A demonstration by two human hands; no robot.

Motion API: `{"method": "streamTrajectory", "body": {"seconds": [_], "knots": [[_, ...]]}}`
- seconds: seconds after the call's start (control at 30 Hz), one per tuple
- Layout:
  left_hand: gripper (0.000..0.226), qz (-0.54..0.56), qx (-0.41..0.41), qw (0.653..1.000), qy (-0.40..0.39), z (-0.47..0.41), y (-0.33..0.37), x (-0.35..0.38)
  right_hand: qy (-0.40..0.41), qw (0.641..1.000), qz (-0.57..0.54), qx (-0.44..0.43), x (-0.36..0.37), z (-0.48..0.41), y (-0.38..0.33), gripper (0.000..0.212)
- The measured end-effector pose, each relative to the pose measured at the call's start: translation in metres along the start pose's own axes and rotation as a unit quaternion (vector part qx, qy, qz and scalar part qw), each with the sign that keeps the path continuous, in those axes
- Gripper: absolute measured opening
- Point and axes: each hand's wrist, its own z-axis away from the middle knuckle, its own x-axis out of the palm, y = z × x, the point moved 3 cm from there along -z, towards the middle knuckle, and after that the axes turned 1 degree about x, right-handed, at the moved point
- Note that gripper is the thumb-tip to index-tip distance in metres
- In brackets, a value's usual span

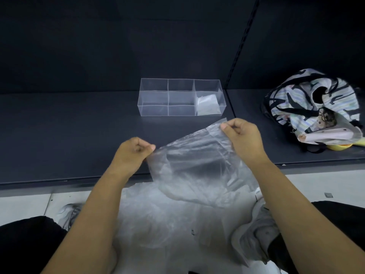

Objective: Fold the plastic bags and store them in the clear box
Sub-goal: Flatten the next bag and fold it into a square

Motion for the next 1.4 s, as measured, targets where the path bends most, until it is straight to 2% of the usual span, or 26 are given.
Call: {"method": "streamTrajectory", "body": {"seconds": [0.07,0.13,0.17,0.2,0.27,0.43,0.53,0.63,0.73,0.8,0.9,1.03,1.13,1.27,1.4], "knots": [[0.041,-0.016,0.037,0.998,-0.046,-0.005,0.019,0.007,-0.037,0.999,-0.017,-0.001,0.013,0.0,-0.005,0.017],[0.066,0.032,0.055,0.989,-0.133,-0.01,0.045,0.029,-0.083,0.996,-0.018,-0.009,0.031,-0.002,-0.012,0.018],[0.063,0.056,0.054,0.984,-0.161,-0.012,0.056,0.041,-0.106,0.994,-0.016,-0.012,0.039,-0.003,-0.015,0.019],[0.049,0.078,0.05,0.981,-0.169,-0.016,0.063,0.049,-0.128,0.992,-0.017,-0.009,0.044,-0.004,-0.016,0.021],[0.021,0.122,0.028,0.985,-0.122,-0.03,0.065,0.056,-0.159,0.987,-0.016,0.021,0.045,-0.01,-0.014,0.027],[0.011,0.139,-0.055,0.989,0.02,-0.067,0.021,0.036,-0.139,0.982,0.026,0.123,0.001,-0.026,0.033,0.036],[0.012,0.158,-0.109,0.978,0.077,-0.08,-0.007,0.026,-0.133,0.966,-0.076,0.208,-0.011,-0.029,0.069,0.051],[0.012,0.193,-0.161,0.959,0.129,-0.088,-0.03,0.022,-0.181,0.915,-0.212,0.291,0.005,-0.024,0.092,0.077],[0.015,0.199,-0.18,0.951,0.154,-0.094,-0.046,0.022,-0.212,0.882,-0.295,0.3,0.026,-0.025,0.098,0.086],[0.015,0.198,-0.18,0.949,0.165,-0.098,-0.054,0.023,-0.196,0.872,-0.338,0.296,0.035,-0.032,0.095,0.088],[0.012,0.192,-0.173,0.951,0.172,-0.104,-0.061,0.022,-0.134,0.891,-0.301,0.312,0.047,-0.052,0.089,0.081],[0.013,0.193,-0.172,0.95,0.174,-0.111,-0.066,0.021,-0.043,0.898,-0.225,0.375,0.057,-0.082,0.089,0.049],[0.014,0.191,-0.171,0.951,0.173,-0.113,-0.068,0.021,0.002,0.904,-0.178,0.39,0.065,-0.098,0.096,0.031],[0.018,0.204,-0.19,0.942,0.188,-0.116,-0.071,0.018,0.039,0.932,-0.114,0.343,0.068,-0.111,0.104,0.024],[0.019,0.246,-0.209,0.928,0.185,-0.122,-0.072,0.015,0.141,0.949,-0.086,0.27,0.045,-0.119,0.104,0.025]]}}
